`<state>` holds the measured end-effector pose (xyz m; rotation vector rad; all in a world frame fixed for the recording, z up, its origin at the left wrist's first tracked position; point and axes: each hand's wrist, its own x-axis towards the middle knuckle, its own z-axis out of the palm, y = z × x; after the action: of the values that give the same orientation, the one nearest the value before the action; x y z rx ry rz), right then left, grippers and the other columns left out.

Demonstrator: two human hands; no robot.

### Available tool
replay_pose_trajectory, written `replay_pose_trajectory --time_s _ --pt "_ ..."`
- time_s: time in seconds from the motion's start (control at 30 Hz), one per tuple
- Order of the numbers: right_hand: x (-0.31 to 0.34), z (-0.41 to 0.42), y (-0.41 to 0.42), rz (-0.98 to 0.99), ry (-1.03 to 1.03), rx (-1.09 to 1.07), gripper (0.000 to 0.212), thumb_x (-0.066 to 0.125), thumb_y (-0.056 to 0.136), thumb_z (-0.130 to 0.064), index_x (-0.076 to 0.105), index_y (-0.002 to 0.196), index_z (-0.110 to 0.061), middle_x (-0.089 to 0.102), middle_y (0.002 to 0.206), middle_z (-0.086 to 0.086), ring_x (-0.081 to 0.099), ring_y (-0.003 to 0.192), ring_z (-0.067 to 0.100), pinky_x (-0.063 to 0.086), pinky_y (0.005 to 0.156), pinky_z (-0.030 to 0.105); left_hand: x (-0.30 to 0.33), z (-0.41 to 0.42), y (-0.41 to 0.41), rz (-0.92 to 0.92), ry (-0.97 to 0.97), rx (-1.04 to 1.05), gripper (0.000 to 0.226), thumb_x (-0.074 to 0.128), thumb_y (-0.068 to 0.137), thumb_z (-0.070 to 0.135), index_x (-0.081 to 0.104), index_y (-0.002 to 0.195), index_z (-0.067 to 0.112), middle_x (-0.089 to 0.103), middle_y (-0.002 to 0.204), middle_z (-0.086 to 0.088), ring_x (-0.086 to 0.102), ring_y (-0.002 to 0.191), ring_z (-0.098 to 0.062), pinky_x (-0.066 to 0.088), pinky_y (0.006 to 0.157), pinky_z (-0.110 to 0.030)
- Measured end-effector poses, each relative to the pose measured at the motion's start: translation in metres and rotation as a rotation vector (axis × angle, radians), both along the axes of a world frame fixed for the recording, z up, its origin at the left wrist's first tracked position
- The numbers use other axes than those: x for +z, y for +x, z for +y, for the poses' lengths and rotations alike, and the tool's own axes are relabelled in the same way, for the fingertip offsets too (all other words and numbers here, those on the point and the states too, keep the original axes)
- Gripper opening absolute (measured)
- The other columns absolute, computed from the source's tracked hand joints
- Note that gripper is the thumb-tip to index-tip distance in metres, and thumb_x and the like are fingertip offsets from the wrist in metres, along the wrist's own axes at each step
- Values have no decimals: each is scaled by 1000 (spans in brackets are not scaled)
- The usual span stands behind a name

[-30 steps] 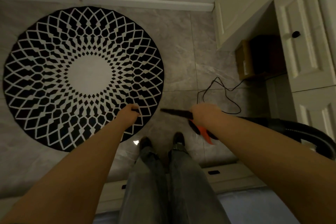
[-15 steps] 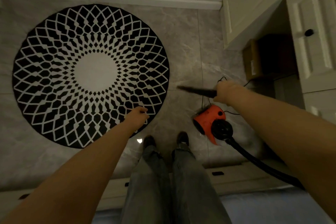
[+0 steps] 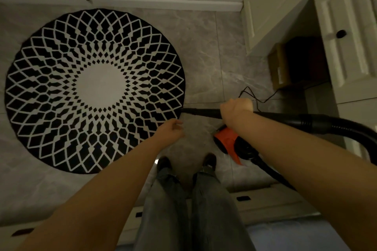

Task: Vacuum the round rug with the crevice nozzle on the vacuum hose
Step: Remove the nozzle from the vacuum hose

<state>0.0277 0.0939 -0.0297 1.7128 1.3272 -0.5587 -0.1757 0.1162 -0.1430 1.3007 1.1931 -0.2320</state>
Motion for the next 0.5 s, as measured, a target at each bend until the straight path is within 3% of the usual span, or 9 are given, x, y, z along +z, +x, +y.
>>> replay_pose_trajectory --time_s 0.07,0.2,0.3,0.4,0.5 --pt "-1 4 6 -32 15 31 23 53 95 -20 60 117 -15 63 115 1 61 102 17 39 74 28 -6 -3 12 -62 2 5 51 68 84 23 50 131 26 56 127 3 56 110 -15 49 89 -27" --pt "-10 15 15 -32 67 40 23 51 97 -18 60 118 -15 61 119 1 59 107 18 35 76 28 -23 -4 44 -172 50 44 58 67 85 15 45 138 24 48 138 4 50 111 -12 42 72 -12" --pt "-17 21 16 -52 82 106 23 50 97 -18 60 117 -15 60 117 0 58 107 18 40 86 28 -40 -4 64 -213 59 68 65 68 84 15 41 142 26 44 143 7 49 118 -13 44 78 -17" --pt "-25 24 20 -100 82 237 20 48 97 -23 60 112 -18 57 104 -1 57 97 16 40 82 28 -62 -2 82 -235 72 72 70 71 81 15 40 142 26 44 145 5 48 125 -17 46 89 -25" --pt "-40 21 27 -168 110 350 20 47 96 -26 59 110 -16 58 104 1 59 99 18 45 90 30 -88 -2 102 -258 154 36 73 71 81 17 37 145 25 42 146 1 45 128 -19 40 93 -23"
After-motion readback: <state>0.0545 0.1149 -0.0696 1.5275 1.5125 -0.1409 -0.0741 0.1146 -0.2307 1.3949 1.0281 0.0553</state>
